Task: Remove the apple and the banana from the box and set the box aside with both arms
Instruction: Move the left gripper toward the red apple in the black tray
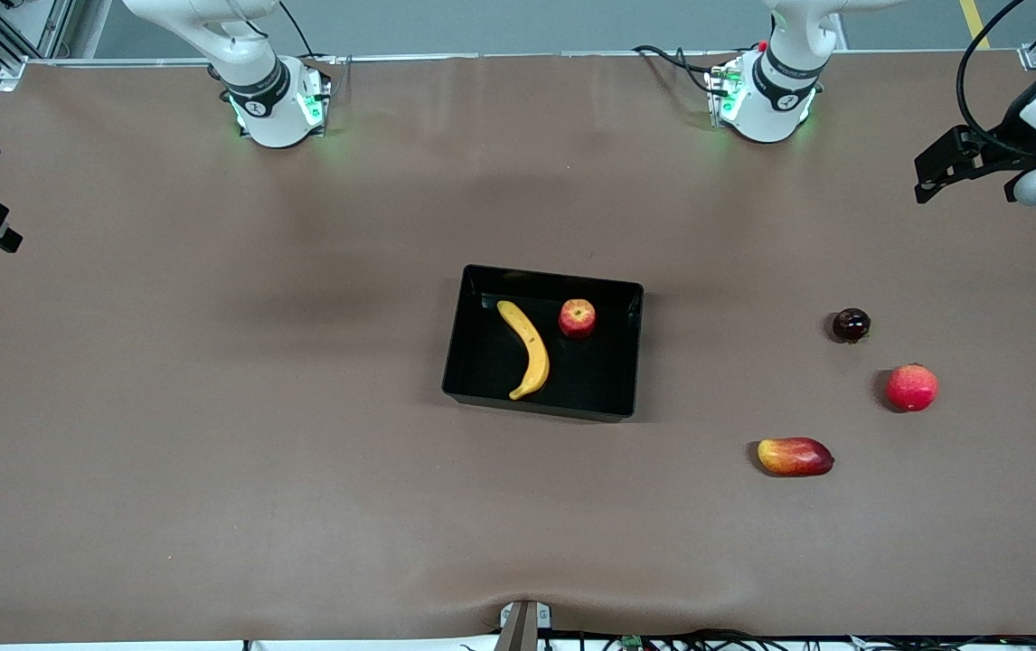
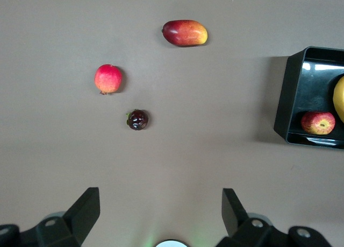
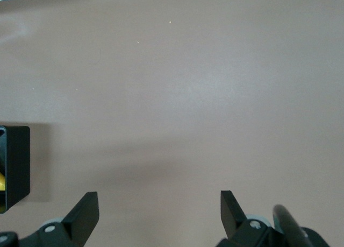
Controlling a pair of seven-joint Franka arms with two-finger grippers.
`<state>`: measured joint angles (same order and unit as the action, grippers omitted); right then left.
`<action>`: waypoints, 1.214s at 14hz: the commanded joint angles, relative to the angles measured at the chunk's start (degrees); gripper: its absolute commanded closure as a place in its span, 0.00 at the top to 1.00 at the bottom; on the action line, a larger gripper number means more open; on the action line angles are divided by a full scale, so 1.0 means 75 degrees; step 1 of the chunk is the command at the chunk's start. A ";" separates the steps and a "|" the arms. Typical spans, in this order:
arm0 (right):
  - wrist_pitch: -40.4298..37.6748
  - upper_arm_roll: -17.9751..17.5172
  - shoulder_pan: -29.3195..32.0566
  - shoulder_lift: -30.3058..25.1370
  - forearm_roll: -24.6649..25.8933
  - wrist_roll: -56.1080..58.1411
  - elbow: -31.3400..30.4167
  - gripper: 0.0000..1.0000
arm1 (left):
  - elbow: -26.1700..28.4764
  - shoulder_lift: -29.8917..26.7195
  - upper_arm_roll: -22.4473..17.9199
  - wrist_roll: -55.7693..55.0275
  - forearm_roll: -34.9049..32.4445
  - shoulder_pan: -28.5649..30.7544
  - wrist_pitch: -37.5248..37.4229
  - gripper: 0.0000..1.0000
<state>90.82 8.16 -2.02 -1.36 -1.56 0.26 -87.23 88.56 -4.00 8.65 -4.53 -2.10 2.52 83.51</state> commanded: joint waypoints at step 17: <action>-0.0074 -0.0057 0.0129 0.0134 -0.0038 0.0083 0.0205 1.00 | -0.0361 0.3309 0.1460 -0.4269 0.0058 -0.1904 0.2653 1.00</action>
<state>90.84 8.18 -1.98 -1.13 -1.56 0.26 -87.20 85.32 18.23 19.84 -34.26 -1.87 -9.90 99.08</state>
